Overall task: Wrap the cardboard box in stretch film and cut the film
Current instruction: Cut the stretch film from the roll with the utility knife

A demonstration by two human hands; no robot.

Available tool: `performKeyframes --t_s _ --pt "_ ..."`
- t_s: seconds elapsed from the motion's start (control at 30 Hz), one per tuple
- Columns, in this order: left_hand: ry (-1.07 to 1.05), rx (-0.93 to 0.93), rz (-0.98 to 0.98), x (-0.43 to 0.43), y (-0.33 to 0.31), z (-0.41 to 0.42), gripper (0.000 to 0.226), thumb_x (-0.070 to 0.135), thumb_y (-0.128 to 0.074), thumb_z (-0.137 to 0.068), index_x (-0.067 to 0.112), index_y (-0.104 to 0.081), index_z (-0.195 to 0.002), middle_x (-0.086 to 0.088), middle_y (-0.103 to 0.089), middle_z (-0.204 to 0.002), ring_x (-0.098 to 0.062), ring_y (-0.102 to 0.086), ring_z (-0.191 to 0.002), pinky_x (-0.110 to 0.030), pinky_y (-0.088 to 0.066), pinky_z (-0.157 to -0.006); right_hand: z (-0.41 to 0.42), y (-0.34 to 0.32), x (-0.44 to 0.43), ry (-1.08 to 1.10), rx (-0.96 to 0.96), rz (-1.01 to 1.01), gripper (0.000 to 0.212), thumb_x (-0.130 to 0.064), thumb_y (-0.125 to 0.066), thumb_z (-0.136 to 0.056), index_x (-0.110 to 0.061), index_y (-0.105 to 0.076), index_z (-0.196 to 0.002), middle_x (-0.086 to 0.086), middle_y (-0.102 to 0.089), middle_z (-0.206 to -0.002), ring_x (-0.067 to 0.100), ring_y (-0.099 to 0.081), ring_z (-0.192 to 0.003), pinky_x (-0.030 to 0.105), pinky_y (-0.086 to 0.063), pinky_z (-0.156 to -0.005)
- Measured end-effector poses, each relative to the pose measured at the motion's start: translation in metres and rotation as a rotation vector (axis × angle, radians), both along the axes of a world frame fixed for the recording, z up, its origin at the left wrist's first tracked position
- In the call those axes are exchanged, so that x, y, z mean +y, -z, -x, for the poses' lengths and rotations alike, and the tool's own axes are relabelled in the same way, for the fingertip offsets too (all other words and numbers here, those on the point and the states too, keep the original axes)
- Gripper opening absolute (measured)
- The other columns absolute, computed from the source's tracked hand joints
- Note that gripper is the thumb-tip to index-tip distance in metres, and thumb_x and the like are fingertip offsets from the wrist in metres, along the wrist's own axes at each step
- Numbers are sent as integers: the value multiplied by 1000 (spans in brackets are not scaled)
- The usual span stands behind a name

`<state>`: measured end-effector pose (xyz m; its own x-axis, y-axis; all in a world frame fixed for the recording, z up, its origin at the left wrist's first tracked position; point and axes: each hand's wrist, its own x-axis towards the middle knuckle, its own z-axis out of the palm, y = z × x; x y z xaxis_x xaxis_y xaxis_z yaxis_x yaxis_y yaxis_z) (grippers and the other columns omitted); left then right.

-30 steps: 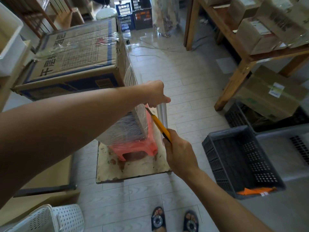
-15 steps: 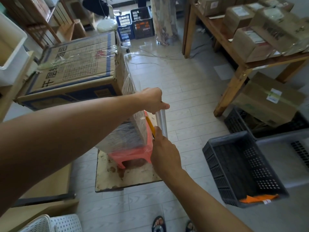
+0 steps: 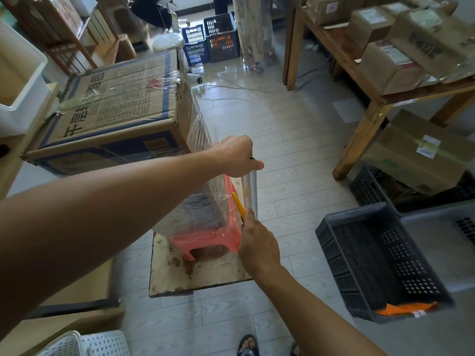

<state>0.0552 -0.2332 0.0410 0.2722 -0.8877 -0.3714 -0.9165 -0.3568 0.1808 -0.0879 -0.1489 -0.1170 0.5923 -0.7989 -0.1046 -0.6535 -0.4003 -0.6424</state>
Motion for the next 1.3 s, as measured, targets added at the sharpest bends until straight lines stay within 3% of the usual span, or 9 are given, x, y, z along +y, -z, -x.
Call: performKeyframes --t_s 0.2,0.37,0.47,0.6,0.8,0.9,1.03,1.2,1.3 --pt "-67 -25 58 2 1 -10 41 52 -60 -91 17 -54 -70 -2 -58 -68 -18 -54 -57 -26 -38 -51 1 21 15 -7 21 -44 53 -14 -50 -97 -15 -26 -145 5 -64 -91 18 -52 -62 31 -47 -54" --pt "-107 -6 93 3 2 -10 40 47 -61 -91 14 -54 -70 -2 -57 -67 -16 -52 -55 -24 -34 -47 -8 30 20 6 21 -73 54 -10 -50 -96 -15 -27 -145 3 -61 -85 17 -55 -61 30 -49 -54" --pt "-145 3 108 4 3 -10 44 45 -62 -92 13 -49 -65 -3 -51 -63 -17 -47 -53 -25 -32 -47 -7 36 17 11 27 -25 55 -10 -51 -95 -15 -28 -145 2 -61 -86 16 -52 -59 25 -39 -50" --pt "-168 32 110 5 2 -8 47 45 -62 -92 11 -48 -63 -2 -47 -60 -18 -44 -51 -25 -31 -47 17 47 27 -3 19 -37 49 -17 -45 -101 -19 -26 -146 4 -66 -98 18 -62 -66 32 -53 -56" --pt "-150 76 99 5 5 -3 45 45 -61 -92 1 -70 -98 -13 -71 -88 -27 -66 -72 -38 -57 -65 -12 43 8 -14 2 30 59 -15 -55 -97 -18 -24 -147 3 -63 -92 15 -53 -58 25 -43 -50" --pt "-160 53 142 4 2 -3 40 42 -62 -92 3 -69 -100 -10 -69 -85 -23 -65 -71 -31 -53 -57 0 48 4 -41 48 -21 52 -19 -50 -100 -20 -26 -145 3 -64 -95 17 -59 -64 31 -51 -55" --pt "-190 73 190 3 2 -3 36 39 -63 -93 5 -68 -104 -10 -69 -91 -23 -66 -75 -37 -59 -70 45 56 20 34 27 -53 36 -31 -34 -102 -25 -35 -138 -1 -58 -82 16 -56 -61 35 -51 -55" --pt "-169 67 185 2 -1 0 38 39 -62 -93 5 -69 -107 -9 -70 -93 -21 -66 -76 -31 -56 -62 15 60 -3 12 -56 -16 39 -25 -44 -101 -25 -33 -138 -1 -60 -85 18 -60 -63 40 -57 -58" --pt "-177 76 198 2 -2 1 37 39 -62 -93 5 -69 -108 -9 -71 -96 -22 -67 -80 -34 -58 -68 -1 70 -7 -15 23 -73 41 -23 -46 -100 -23 -33 -138 -2 -63 -83 15 -61 -62 33 -53 -54"
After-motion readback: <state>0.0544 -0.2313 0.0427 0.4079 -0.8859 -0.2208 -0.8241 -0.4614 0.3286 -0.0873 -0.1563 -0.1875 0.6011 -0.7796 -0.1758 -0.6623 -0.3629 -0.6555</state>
